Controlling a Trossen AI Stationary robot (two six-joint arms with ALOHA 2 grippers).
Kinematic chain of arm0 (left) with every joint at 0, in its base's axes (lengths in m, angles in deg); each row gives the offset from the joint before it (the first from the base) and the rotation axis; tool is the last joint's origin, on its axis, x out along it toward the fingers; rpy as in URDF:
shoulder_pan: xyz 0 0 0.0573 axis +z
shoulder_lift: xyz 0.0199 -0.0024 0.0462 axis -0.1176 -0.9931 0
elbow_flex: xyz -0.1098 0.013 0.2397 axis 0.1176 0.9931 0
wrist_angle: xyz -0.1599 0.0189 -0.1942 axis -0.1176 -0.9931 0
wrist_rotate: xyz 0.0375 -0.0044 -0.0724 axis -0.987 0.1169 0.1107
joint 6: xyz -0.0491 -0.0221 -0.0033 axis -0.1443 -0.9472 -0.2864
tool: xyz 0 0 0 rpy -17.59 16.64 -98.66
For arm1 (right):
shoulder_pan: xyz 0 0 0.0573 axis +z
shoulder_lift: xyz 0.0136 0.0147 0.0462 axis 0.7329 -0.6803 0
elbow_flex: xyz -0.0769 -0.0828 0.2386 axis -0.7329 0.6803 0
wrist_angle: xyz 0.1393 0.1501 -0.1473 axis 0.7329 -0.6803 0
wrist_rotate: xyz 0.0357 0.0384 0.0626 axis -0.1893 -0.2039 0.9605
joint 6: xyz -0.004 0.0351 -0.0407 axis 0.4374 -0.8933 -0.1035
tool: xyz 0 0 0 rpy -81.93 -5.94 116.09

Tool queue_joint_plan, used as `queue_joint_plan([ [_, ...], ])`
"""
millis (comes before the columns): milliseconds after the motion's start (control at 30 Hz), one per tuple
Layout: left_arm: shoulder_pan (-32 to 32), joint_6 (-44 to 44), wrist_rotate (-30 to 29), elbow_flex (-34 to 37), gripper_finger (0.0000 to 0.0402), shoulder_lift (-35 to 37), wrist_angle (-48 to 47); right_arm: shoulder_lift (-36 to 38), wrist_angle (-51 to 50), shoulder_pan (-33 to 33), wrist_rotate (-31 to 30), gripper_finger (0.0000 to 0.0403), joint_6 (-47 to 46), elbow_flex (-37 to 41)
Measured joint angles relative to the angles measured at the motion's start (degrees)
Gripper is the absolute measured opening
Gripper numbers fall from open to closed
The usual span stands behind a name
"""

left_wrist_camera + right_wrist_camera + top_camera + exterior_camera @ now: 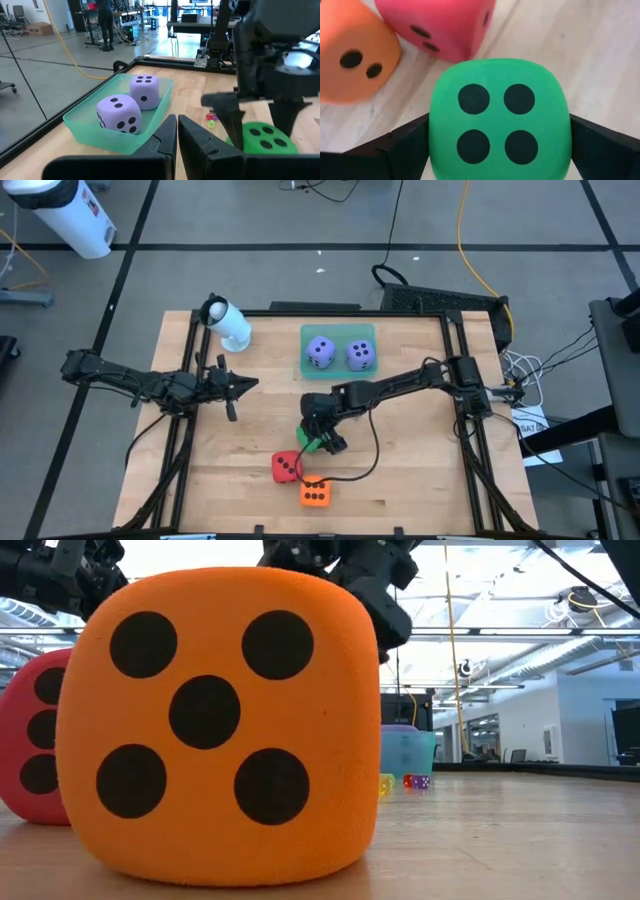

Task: Pick & Place Dice
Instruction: Put the big green dice into the green bin

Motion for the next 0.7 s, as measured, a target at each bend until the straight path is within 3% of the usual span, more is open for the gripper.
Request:
queue_joint_plan([
  [467,0.0,-0.09,0.0,0.0,0.0028,0.01,0.0,16.5,-3.03,-4.95,-0.32,0.0393,-0.51,-0.2],
  [700,0.0,-0.07,-0.02,0.0,0.0028,-0.01,0.02,25.19,-6.14,-13.77,-7.47,0.0393,-3.36,-0.3],
])
